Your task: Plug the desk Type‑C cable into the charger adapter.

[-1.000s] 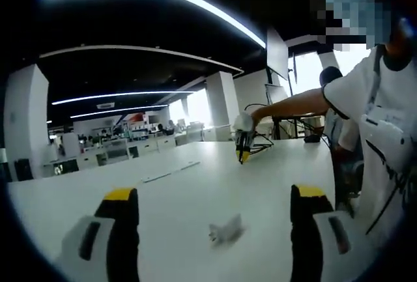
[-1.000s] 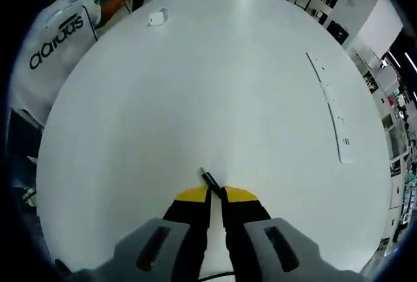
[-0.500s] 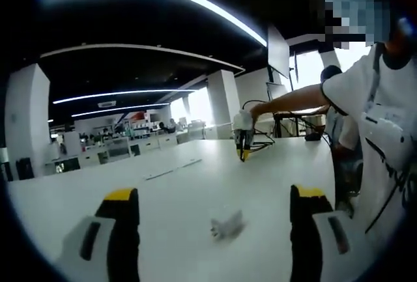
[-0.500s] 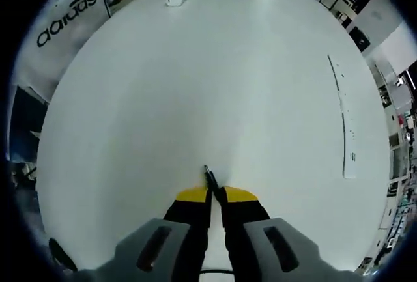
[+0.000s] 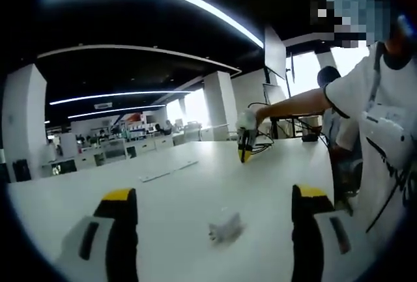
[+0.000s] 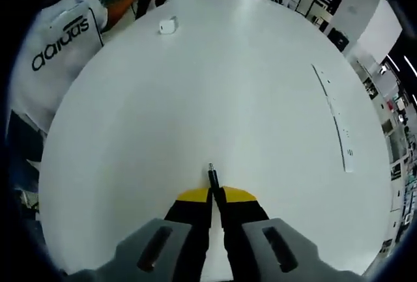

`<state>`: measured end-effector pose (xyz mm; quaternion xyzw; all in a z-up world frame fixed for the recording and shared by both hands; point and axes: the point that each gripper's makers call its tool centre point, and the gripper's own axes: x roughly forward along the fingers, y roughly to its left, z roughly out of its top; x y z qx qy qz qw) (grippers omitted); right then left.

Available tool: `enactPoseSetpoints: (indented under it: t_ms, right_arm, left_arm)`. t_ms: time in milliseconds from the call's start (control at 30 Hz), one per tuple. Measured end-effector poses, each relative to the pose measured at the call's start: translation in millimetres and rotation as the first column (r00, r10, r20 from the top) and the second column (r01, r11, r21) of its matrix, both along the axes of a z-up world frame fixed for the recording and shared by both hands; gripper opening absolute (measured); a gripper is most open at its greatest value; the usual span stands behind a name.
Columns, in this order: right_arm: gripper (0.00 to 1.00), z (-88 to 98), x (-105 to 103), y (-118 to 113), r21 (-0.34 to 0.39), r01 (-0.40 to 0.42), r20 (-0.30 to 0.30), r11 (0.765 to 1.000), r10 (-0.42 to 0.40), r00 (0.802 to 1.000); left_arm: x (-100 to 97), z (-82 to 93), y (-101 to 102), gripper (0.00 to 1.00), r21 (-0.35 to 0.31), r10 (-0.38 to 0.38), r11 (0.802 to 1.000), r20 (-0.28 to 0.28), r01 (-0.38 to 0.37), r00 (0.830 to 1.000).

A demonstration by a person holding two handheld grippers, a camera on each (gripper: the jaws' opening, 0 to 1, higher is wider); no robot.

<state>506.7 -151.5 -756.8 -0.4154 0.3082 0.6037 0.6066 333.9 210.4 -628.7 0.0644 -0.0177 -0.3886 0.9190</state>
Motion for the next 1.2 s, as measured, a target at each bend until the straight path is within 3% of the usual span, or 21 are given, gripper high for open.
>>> enactPoseSetpoints:
  t_ms: [267, 433, 867, 967, 1200]
  right_arm:
    - [0.04, 0.1, -35, 15, 0.089, 0.021, -0.028, 0.996, -0.019, 0.999]
    - [0.04, -3.7, -54, 27, 0.136, 0.078, -0.064, 0.988, -0.07, 0.995]
    - [0.03, -3.1, -110, 77, 0.232, 0.204, -0.135, 0.951, -0.176, 0.975]
    - [0.03, -4.3, -124, 87, 0.232, 0.205, -0.123, 0.951, -0.181, 0.976]
    - [0.04, -2.4, -135, 106, 0.255, 0.221, -0.071, 0.941, -0.21, 0.975]
  left_arm:
    - [0.5, -1.8, -6, 1.0, 0.005, -0.017, 1.0, -0.001, 0.017, 1.0]
    - [1.2, -4.2, -10, 1.0, 0.008, -0.034, 0.999, -0.007, 0.034, 0.999]
    - [6.3, -6.1, -14, 1.0, 0.015, -0.051, 0.999, -0.008, 0.051, 0.999]
    - [6.0, -5.9, -15, 1.0, 0.017, -0.055, 0.998, -0.006, 0.055, 0.998]
    - [7.9, -11.9, -16, 1.0, 0.036, -0.058, 0.998, -0.009, 0.058, 0.998]
